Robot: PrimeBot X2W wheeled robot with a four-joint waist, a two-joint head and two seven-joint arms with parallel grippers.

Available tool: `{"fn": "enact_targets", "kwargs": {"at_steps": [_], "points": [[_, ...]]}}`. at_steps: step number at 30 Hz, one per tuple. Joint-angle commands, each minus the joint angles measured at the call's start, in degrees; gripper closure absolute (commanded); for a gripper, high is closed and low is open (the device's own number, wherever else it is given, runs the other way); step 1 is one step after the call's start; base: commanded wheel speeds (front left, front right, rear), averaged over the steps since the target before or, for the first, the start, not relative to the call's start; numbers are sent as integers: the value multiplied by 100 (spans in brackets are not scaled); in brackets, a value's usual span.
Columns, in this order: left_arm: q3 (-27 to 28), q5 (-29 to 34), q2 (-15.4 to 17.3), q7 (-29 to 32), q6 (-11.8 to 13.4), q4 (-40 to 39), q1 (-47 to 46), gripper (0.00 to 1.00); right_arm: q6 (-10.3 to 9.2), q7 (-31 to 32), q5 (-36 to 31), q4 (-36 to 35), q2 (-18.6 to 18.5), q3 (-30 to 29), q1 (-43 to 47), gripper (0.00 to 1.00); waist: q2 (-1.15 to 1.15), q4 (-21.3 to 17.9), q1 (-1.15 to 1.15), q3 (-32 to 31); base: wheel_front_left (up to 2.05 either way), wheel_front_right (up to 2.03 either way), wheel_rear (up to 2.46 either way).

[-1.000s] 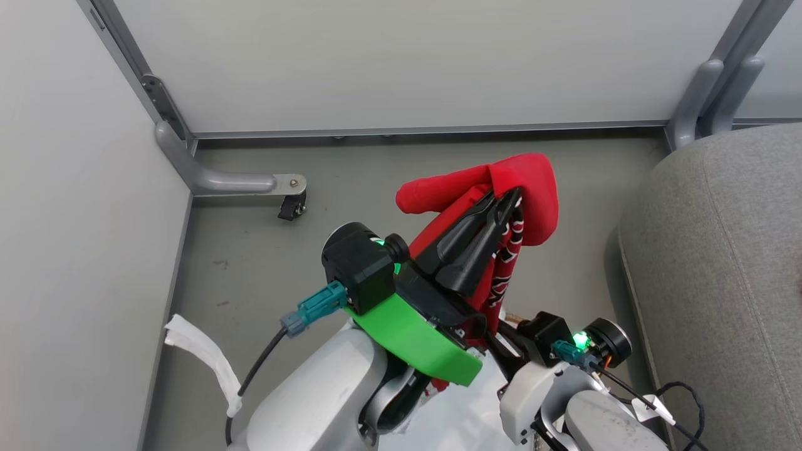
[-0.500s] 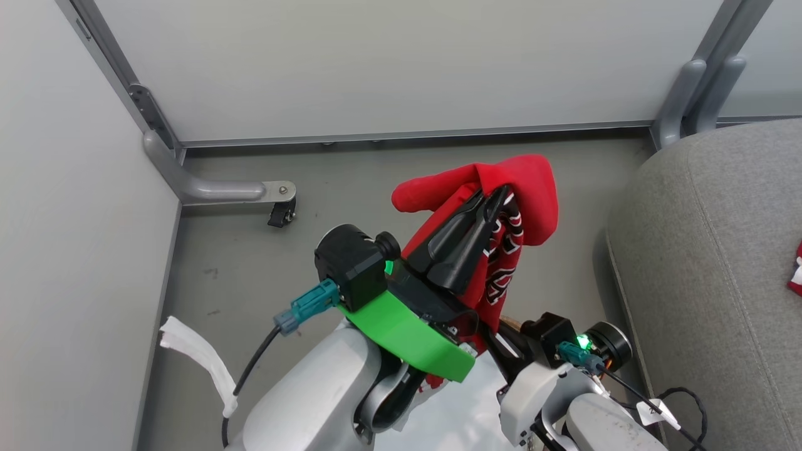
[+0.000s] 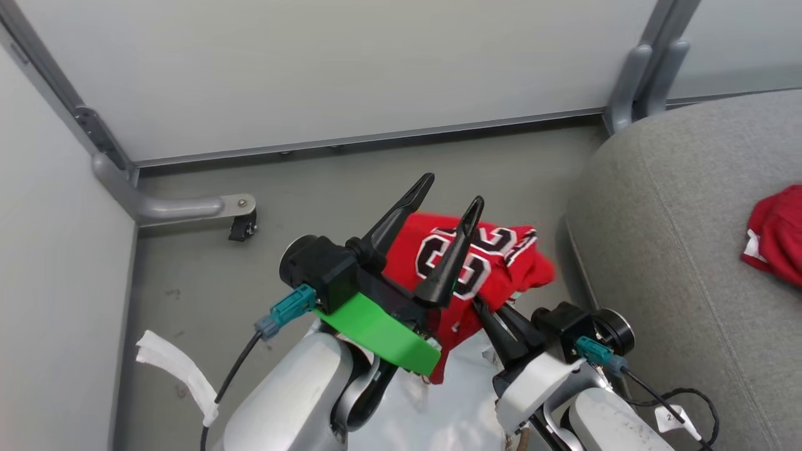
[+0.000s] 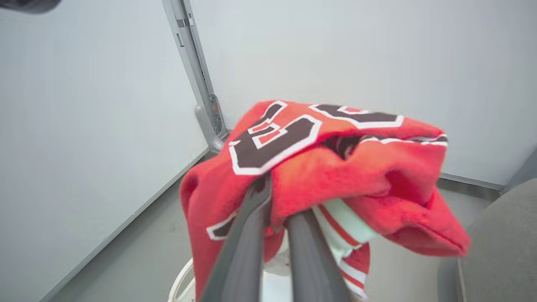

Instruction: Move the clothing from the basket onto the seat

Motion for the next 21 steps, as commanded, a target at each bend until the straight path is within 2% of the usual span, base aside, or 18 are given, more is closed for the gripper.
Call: {"fn": "enact_targets", "kwargs": {"at_steps": [1,12,14,21], "points": [[58,126,74,4,-18,31,88,0,-6,-9,43,-128,-19,-29,102,100,0,-358,0,32,0,0,0],[202,458,379,4,-18,126,457,0,-7,-10,161,-868,-19,-415,422,100,0,-1703,0,194,0,0,0],[251,574,477,4,-19,33,592,0,-6,-10,244,-1064,-16,-642,530,100,0,-2332,0,266,0,0,0],[281,687,540,3,-19,-46,721,0,-6,-10,322,-1323,-15,-897,539,100,0,-3046,0,337,0,0,0]]}}
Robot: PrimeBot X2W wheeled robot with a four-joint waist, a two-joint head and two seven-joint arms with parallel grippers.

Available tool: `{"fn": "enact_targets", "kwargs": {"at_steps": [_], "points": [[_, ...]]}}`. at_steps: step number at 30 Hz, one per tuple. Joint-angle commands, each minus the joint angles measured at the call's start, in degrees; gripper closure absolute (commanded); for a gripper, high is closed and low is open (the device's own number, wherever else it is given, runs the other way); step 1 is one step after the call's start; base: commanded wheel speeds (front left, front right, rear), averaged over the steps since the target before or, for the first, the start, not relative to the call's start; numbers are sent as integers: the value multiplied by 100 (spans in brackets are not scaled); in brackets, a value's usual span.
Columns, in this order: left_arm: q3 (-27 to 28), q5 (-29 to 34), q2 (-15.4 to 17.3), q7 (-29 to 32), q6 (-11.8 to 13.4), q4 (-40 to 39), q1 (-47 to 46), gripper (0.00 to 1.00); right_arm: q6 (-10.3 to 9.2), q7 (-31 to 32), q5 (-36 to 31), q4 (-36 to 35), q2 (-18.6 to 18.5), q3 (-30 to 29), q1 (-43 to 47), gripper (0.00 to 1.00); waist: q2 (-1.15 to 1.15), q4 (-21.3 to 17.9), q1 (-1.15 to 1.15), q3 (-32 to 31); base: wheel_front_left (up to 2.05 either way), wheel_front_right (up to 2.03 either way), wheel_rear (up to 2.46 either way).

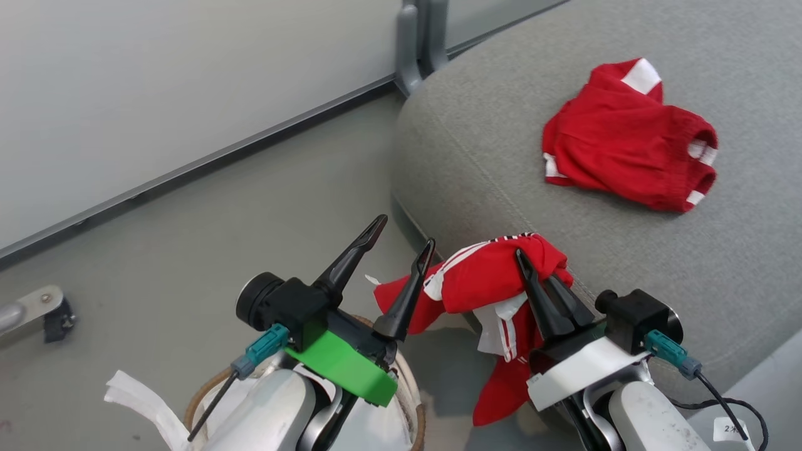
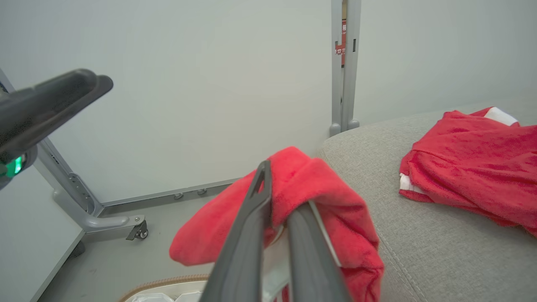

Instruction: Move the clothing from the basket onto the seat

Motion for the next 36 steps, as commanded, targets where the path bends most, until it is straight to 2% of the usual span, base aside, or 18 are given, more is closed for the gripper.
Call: {"fn": "enact_targets", "kwargs": {"at_steps": [1,4,8,16,22,28,31,36], "points": [[-2,61,49,2,-19,-8,82,0,-6,-11,-41,-72,-8,10,-60,100,0,-702,0,146,0,0,0],[-83,22,51,2,-19,-15,66,0,-6,-11,-161,-210,-55,-7,-271,100,0,-872,0,238,0,0,0],[-330,-1,154,2,-19,-28,-165,0,-6,-11,-258,-452,-302,-118,-737,100,0,-929,0,434,0,0,0],[-384,96,320,3,-19,-190,-415,0,-7,-11,-346,-818,-1318,-425,-2408,100,0,-970,0,923,0,0,0],[-395,139,411,2,-19,-243,-585,0,-7,-10,-494,-499,-2204,-836,-3745,100,0,-785,0,1324,0,0,0],[-461,160,508,3,-19,-268,-854,0,-7,-6,-815,224,-2883,-1431,-4431,100,0,-454,0,1756,0,0,0],[-502,167,534,3,-19,-282,-989,0,-7,-7,-923,669,-2961,-1699,-4487,100,0,-285,0,1962,0,0,0],[-543,171,599,2,-19,-238,-1197,0,-6,-6,-984,1330,-2646,-2114,-4211,100,0,-74,0,2316,0,0,0]]}}
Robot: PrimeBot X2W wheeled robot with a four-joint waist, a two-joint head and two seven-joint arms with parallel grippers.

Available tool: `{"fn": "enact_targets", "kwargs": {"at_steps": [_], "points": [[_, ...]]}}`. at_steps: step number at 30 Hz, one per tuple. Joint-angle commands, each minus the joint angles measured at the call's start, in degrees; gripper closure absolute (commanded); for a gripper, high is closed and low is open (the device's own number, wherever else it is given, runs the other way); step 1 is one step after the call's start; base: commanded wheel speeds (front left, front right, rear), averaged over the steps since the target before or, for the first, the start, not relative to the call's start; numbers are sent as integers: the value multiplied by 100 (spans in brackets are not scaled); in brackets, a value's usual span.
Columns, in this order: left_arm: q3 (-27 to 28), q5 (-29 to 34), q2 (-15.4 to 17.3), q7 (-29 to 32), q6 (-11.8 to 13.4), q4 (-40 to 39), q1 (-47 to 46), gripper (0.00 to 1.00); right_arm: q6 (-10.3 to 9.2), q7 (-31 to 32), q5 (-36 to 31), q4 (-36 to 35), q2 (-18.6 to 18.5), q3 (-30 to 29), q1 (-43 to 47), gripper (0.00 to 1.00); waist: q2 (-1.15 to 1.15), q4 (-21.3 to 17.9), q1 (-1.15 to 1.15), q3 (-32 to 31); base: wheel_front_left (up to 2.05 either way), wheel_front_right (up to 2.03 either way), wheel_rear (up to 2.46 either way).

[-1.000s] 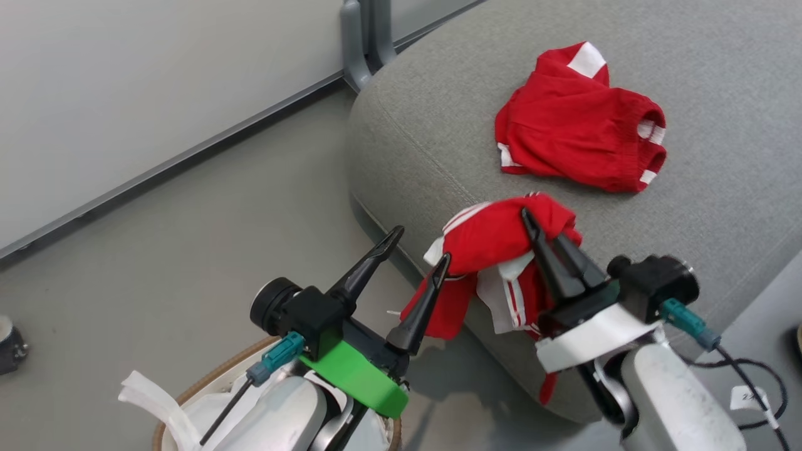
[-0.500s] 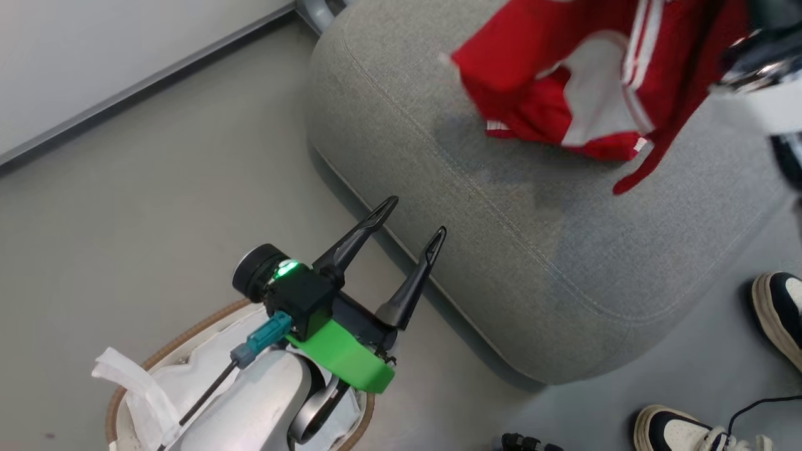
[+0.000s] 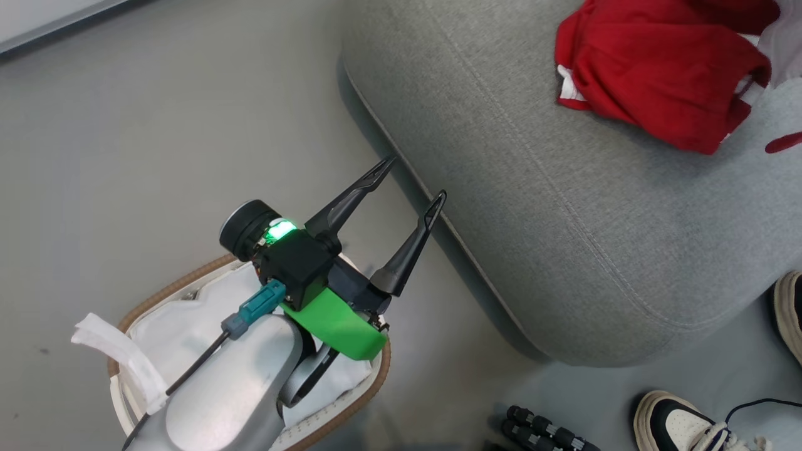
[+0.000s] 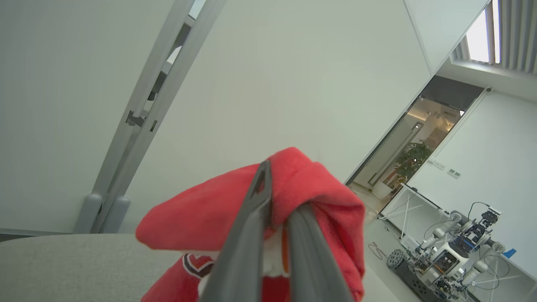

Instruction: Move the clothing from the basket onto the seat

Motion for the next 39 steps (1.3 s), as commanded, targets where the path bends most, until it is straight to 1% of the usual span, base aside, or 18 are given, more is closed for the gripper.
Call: {"fn": "enact_targets", "kwargs": {"at_steps": [1,5,10,11,13,19,26,30,33,36,39], "points": [[-24,31,50,3,-19,25,-137,0,-7,1,-36,164,148,-46,191,100,0,331,-1,397,0,0,0],[-28,-8,95,3,-19,103,-227,0,-7,0,-97,548,527,-225,489,100,0,453,-1,534,0,0,0],[35,-57,121,3,-19,217,-153,0,-7,0,-255,1010,951,-359,982,100,0,519,-1,515,0,0,0],[57,-68,121,3,-19,232,-123,0,-7,0,-279,1066,1020,-384,1077,78,0,523,-1,495,0,0,0],[113,-81,110,3,-19,268,-64,0,-7,0,-331,1125,1154,-471,1291,1,0,524,-1,432,0,0,0],[381,-50,-10,3,-19,393,202,0,-7,1,-376,1042,1442,-658,2040,0,0,510,-1,80,0,0,0],[917,97,-246,3,-19,473,628,0,-7,0,-223,669,1633,-538,2776,0,0,631,-1,-391,0,0,0],[1338,265,-418,3,-19,519,881,0,-7,1,-71,307,1775,-296,3038,0,0,833,-1,-633,0,0,0],[1750,441,-584,3,-19,602,1093,0,-7,0,60,-27,1935,-96,3174,0,0,1064,-1,-809,0,0,0],[2159,615,-776,3,-19,644,1258,0,-7,0,152,-202,2064,119,3252,0,0,1307,-1,-958,0,0,0],[2494,812,-894,3,-19,684,1442,0,-7,1,200,-383,2215,311,3231,0,0,1566,-1,-1103,0,0,0]]}}
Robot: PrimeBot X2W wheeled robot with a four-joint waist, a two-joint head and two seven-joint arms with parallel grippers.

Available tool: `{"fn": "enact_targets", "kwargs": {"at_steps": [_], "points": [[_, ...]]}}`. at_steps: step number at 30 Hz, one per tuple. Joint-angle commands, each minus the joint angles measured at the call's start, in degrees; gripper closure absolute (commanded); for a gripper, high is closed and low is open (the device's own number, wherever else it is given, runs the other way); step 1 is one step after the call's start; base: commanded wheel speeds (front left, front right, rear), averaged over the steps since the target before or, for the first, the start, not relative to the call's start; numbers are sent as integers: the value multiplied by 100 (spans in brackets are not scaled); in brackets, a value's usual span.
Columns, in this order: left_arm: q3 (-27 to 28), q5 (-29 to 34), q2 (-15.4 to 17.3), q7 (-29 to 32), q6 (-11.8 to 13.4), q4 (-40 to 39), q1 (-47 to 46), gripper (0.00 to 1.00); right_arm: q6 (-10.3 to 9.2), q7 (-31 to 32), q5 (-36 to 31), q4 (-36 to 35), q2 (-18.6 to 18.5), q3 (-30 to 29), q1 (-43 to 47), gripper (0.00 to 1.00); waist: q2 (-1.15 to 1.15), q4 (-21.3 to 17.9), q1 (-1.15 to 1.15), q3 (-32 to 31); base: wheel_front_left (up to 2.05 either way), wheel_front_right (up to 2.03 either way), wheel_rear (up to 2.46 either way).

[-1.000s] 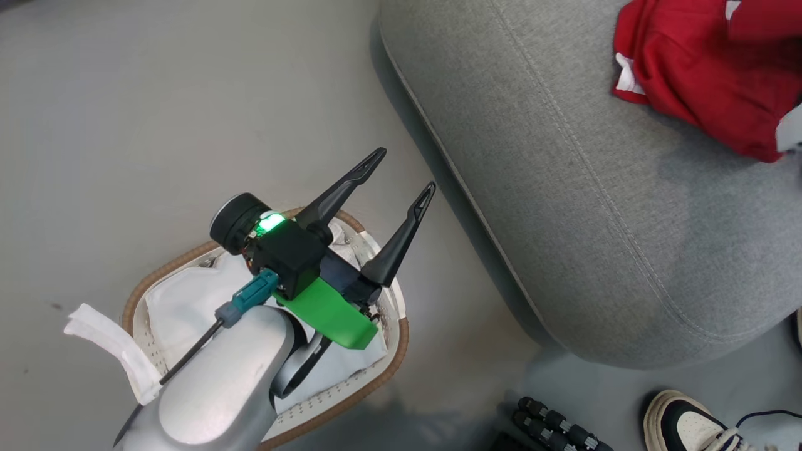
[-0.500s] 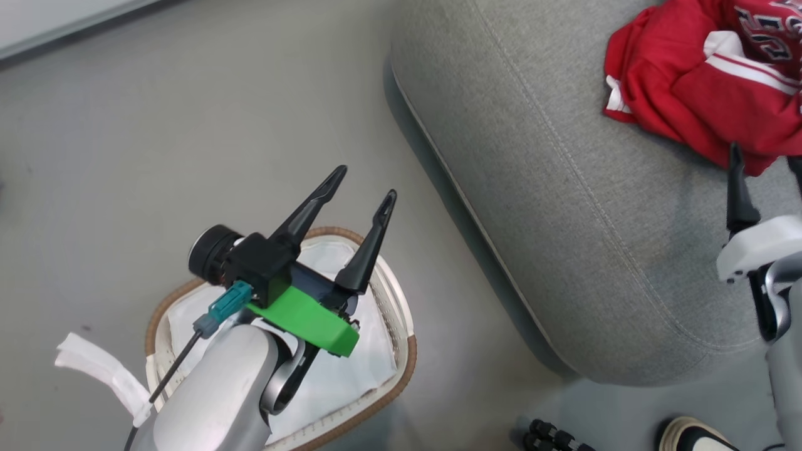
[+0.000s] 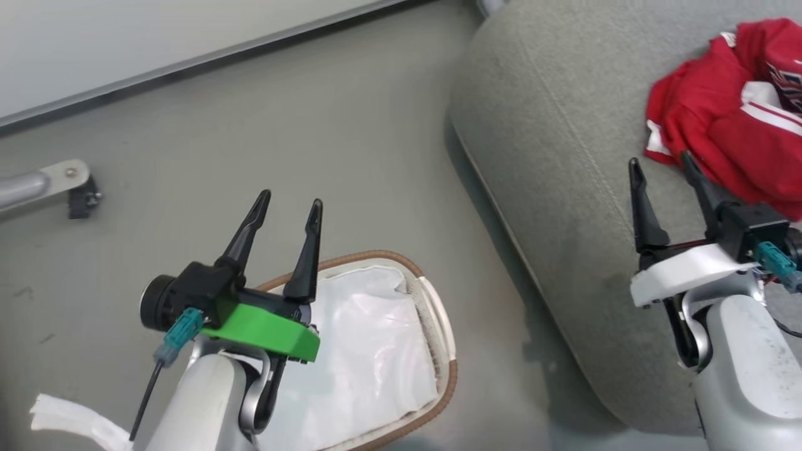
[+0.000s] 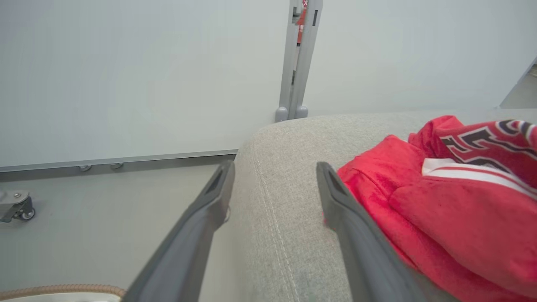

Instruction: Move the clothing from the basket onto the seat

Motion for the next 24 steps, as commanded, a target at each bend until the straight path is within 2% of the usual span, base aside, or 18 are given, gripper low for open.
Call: {"fn": "enact_targets", "kwargs": {"at_steps": [1,11,19,24], "points": [[125,82,-27,4,-19,16,133,0,-8,0,34,-45,40,44,67,0,0,456,0,-349,0,0,0],[976,464,-252,4,-19,319,593,0,-8,0,60,-117,299,351,297,0,0,1072,0,-774,0,0,0],[1608,674,-317,3,-19,620,1017,0,-7,1,-4,-22,419,508,674,0,0,1194,0,-1135,0,0,0],[1788,647,-329,4,-18,693,1321,0,-8,0,46,54,449,503,946,0,0,1201,0,-1379,0,0,0]]}}
